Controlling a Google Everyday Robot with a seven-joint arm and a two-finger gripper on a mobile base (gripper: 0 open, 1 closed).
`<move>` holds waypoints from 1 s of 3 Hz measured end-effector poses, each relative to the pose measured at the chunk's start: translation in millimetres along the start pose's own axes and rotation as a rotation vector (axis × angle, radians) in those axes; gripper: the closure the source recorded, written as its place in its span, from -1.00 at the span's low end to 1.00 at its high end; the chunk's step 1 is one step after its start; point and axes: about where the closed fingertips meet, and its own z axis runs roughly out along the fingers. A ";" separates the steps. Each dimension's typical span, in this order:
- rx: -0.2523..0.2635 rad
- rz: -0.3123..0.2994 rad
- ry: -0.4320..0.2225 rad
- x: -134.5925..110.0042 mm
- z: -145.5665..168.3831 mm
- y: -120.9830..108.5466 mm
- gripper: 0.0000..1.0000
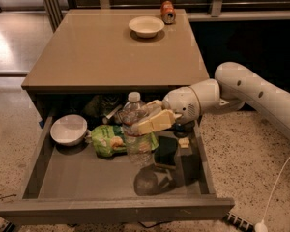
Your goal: Place water bottle into top drawer
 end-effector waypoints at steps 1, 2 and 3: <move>-0.076 0.009 -0.067 -1.3 1.7 -1.3 1.00; -0.076 0.009 -0.067 -1.3 1.7 -1.3 1.00; -0.077 0.025 -0.057 0.3 4.4 -2.4 1.00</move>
Offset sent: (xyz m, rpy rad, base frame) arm 0.0010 0.0021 0.0004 0.0735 0.0363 0.0378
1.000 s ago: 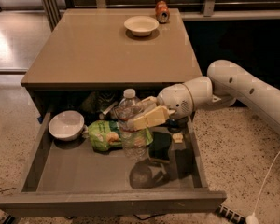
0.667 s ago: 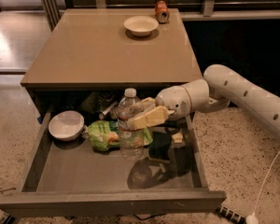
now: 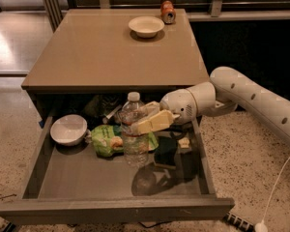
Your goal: Place water bottle into top drawer
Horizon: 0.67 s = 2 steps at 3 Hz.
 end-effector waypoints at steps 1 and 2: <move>0.055 0.023 0.047 6.2 1.2 -1.4 1.00; 0.097 0.034 0.084 10.6 2.2 -2.3 1.00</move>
Offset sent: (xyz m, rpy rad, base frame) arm -0.0029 -0.0047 -0.0173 -0.1904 -0.0242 -0.0978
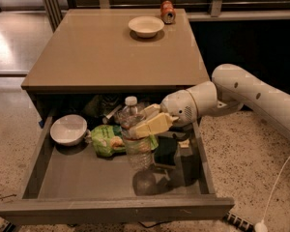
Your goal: Place water bottle into top drawer
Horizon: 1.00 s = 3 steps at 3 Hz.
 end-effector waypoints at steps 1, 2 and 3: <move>0.032 0.014 0.020 6.7 0.5 -0.6 1.00; 0.032 0.014 0.020 6.7 0.5 -0.6 1.00; 0.009 0.025 0.004 20.8 5.9 0.1 1.00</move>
Offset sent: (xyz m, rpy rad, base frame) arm -0.0020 -0.0014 -0.0059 -0.0317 0.0007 -0.0215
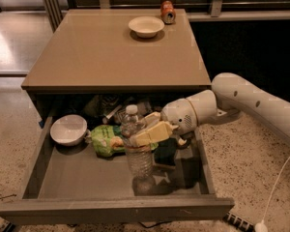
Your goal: Place water bottle into top drawer
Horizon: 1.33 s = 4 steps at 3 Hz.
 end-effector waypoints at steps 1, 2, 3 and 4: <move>-0.029 0.026 -0.007 25.3 4.9 4.2 1.00; -0.030 0.026 -0.007 26.1 5.1 4.4 1.00; -0.093 0.030 -0.068 28.8 7.0 2.9 1.00; -0.093 0.030 -0.068 28.8 7.0 2.9 1.00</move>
Offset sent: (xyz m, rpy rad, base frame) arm -0.0226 -0.0106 -0.0330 0.0124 0.0502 0.0190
